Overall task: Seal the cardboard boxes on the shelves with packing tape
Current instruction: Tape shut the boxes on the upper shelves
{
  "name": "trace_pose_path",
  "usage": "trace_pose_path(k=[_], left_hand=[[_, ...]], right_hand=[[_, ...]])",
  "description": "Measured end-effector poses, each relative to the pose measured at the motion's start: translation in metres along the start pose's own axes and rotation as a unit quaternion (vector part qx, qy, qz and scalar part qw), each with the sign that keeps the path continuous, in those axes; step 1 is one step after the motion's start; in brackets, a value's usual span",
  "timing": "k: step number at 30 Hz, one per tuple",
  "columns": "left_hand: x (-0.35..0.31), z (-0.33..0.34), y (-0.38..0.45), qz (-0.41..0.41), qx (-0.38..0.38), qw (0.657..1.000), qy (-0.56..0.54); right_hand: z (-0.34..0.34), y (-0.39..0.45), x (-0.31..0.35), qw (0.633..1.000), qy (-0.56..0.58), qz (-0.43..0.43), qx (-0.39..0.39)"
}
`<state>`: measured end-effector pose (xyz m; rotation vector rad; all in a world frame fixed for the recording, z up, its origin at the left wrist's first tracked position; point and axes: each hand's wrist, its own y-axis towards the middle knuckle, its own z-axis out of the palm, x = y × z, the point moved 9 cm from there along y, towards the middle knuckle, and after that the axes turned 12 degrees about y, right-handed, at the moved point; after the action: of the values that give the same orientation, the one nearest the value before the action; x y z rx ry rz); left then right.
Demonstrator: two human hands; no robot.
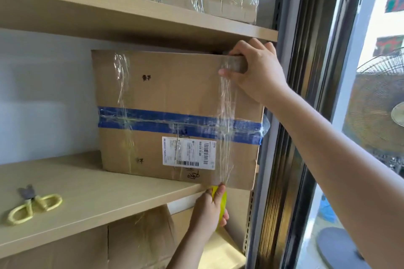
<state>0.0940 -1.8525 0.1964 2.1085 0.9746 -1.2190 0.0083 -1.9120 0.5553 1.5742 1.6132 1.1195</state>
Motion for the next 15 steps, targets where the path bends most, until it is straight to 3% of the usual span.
trace_pose_path(k=[3,6,11,15], left_hand=[[0.000,0.009,0.007,0.009,0.046,0.995,-0.084],[-0.002,0.012,0.007,0.014,0.042,0.988,-0.145],[-0.010,0.008,-0.019,0.053,0.014,0.986,-0.156],[-0.024,0.002,-0.050,0.095,0.009,0.984,-0.149]], right_hand=[[0.000,-0.002,-0.003,0.999,0.033,-0.010,-0.010],[-0.014,-0.013,0.011,0.997,0.056,-0.034,-0.030],[-0.054,-0.064,0.051,0.985,0.064,-0.095,-0.128],[-0.079,-0.072,0.073,0.978,0.066,-0.117,-0.157]])
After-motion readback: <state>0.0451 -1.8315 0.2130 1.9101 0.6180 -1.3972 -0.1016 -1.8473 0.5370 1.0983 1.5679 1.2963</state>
